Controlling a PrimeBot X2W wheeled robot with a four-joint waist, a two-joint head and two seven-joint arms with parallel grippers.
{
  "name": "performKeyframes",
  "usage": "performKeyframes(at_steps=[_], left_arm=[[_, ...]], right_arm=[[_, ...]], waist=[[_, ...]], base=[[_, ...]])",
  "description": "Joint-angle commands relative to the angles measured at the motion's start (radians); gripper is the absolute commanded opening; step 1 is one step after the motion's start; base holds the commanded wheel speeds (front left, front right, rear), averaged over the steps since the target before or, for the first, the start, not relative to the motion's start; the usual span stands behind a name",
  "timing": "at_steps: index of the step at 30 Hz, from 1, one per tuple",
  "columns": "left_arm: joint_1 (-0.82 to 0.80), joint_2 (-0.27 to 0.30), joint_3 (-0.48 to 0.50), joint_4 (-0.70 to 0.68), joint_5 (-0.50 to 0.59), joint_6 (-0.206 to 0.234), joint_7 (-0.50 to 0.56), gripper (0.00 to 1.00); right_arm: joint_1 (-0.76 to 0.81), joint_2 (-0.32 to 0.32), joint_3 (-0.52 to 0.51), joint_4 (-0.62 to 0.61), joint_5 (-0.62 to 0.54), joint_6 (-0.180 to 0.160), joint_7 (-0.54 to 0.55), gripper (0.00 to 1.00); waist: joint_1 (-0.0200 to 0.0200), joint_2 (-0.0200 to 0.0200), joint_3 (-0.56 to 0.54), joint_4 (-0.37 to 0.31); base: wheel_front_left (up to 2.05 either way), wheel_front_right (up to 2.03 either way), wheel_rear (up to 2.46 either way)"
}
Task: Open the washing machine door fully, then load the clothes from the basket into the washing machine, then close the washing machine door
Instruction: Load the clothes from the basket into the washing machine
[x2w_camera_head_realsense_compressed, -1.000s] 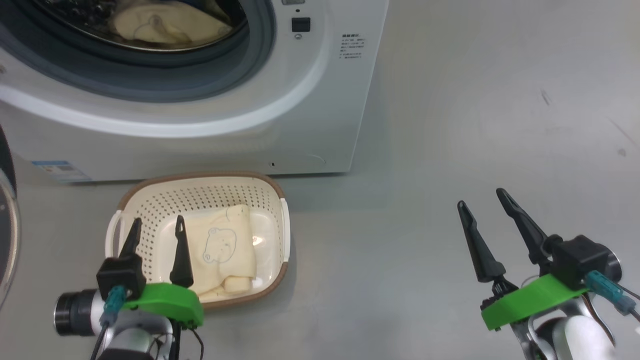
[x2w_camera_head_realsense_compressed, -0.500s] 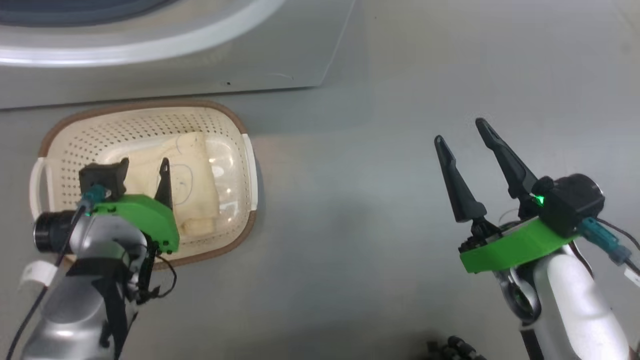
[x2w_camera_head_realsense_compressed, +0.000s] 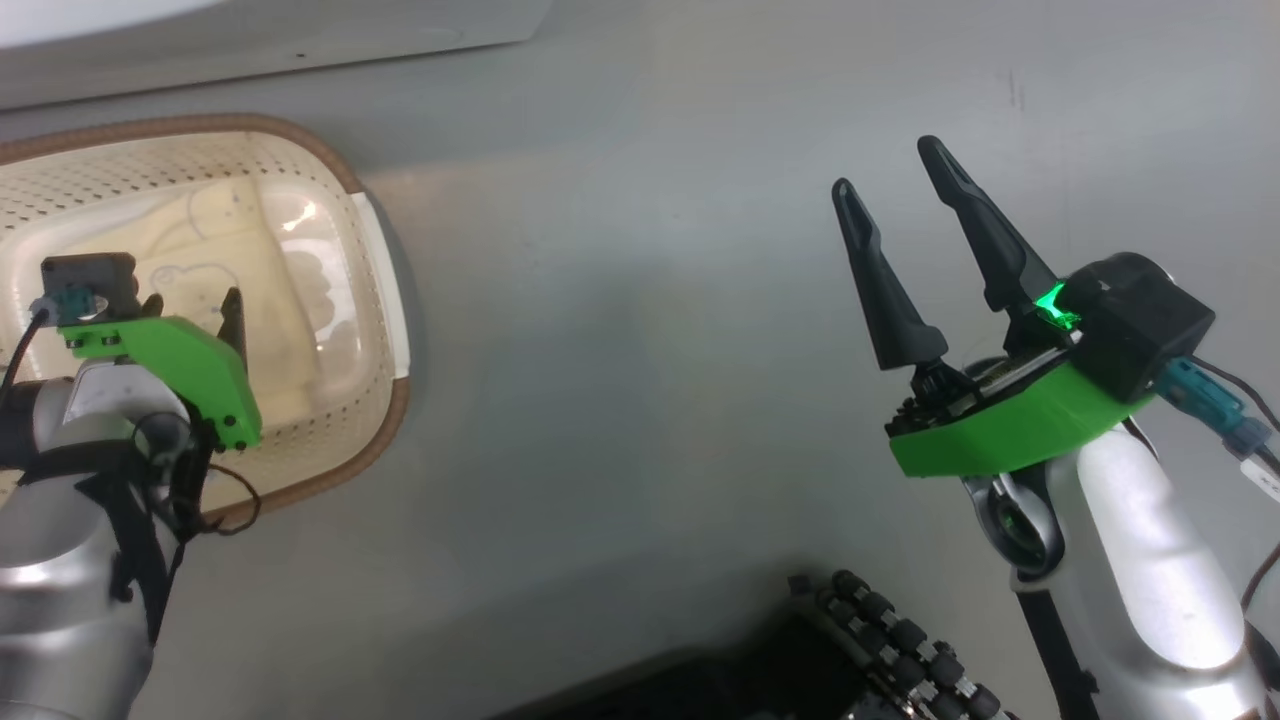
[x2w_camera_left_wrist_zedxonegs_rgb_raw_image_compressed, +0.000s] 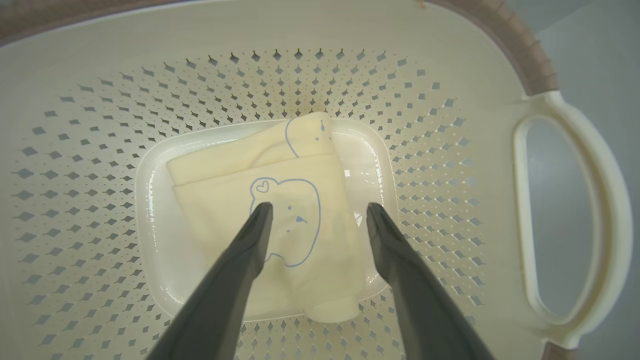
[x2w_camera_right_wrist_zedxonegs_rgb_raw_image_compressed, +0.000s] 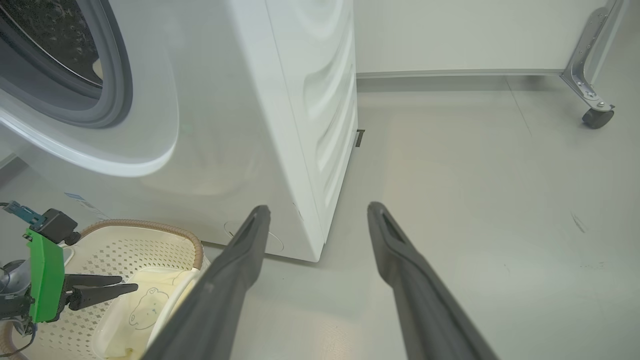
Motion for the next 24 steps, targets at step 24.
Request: performKeyframes(at_steps=[24], left_arm=[[-0.204,0.137,0.097,0.23,-0.128,-0.001,0.119,1.0]], right_arm=[[-0.054,-0.008,0.107,-0.073,0.11,-0.003,-0.01,1.0]], waist=[[-0.0002,0.0001,0.273,-0.165]], base=[[0.0,0.0,0.0]])
